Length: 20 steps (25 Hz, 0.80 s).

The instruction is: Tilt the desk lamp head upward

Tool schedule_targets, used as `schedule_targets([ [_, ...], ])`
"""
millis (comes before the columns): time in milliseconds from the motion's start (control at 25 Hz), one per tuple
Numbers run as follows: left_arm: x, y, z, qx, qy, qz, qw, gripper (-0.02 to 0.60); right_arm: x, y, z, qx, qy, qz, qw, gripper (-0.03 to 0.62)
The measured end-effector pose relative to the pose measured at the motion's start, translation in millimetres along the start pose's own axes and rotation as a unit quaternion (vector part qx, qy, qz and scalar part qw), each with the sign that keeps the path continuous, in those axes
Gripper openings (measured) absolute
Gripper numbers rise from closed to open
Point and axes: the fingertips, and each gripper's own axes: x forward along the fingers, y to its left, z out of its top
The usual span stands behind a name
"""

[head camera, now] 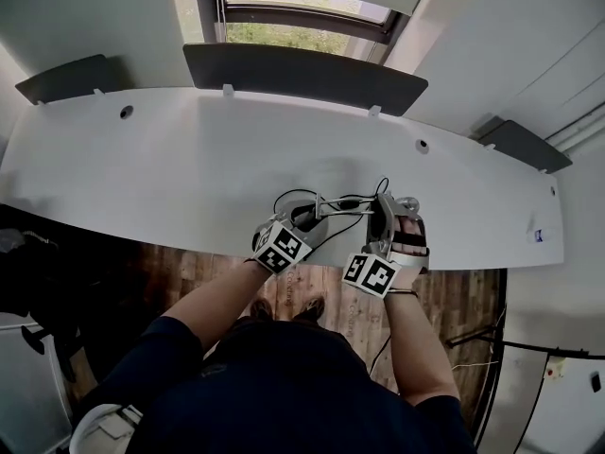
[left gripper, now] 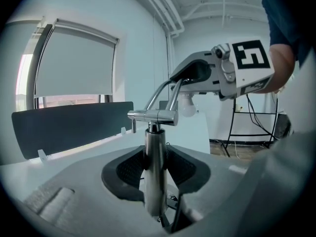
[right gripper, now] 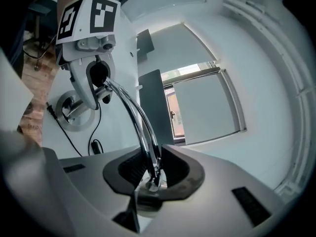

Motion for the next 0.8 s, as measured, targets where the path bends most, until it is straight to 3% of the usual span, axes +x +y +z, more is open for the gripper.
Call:
schedule_targets([
  [320,2,-1,1,-0.002,0.005,-0.01,0.9999,0.133,-8,-24,23,-0.1,-0.002,-0.01,0.995,0.084],
  [800,8,-3,-2,0.013,0.021,-0.01,0.9996,0.132,-14,-37,42,-0.168,0.013,-0.006,0.986,0.095],
])
